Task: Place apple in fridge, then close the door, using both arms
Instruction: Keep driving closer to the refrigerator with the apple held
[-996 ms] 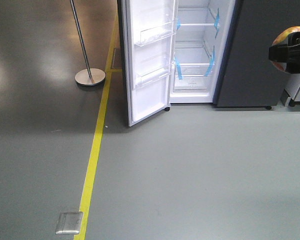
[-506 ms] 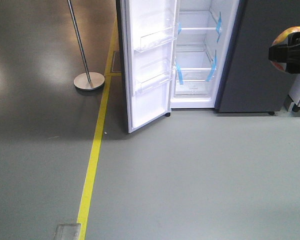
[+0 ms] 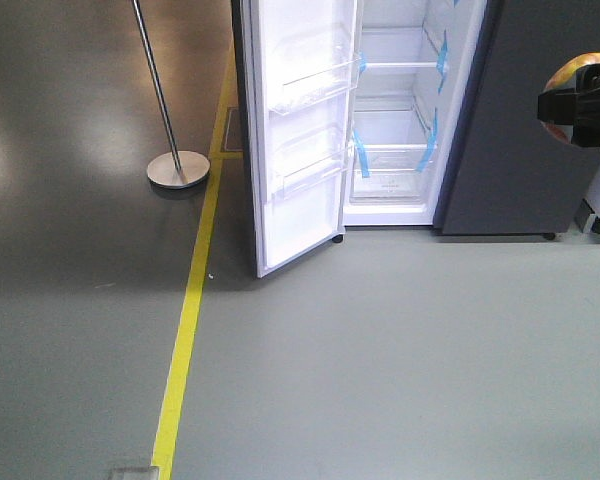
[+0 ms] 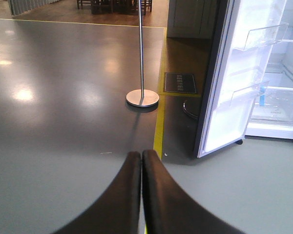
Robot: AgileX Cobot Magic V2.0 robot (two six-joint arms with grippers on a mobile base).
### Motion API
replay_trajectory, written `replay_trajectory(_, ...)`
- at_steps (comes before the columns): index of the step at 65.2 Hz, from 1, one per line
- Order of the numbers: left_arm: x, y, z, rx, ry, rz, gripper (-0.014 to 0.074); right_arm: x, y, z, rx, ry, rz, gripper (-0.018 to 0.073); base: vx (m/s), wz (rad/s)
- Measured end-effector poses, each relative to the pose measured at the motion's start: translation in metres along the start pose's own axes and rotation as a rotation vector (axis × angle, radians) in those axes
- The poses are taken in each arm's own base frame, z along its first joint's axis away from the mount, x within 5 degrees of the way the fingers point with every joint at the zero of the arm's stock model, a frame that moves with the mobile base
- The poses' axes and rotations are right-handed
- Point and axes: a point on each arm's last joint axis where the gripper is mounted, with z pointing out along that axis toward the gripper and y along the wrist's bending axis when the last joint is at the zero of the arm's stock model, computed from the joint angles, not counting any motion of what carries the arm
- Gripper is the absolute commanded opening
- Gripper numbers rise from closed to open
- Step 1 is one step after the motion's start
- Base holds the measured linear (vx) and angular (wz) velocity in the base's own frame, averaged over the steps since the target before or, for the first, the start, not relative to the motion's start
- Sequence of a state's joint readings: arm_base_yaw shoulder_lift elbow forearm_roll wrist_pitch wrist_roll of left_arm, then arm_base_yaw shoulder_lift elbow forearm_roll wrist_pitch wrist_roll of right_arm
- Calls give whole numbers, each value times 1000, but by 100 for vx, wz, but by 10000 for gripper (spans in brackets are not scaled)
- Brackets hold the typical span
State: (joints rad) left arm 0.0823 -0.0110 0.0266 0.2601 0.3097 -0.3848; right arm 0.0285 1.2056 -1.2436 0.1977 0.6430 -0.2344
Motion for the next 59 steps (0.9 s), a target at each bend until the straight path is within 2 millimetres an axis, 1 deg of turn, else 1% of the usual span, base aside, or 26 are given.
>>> replay_trajectory(59,0,0,0,0,0,0,-8,0,0,0,0,0,0,168,10,2)
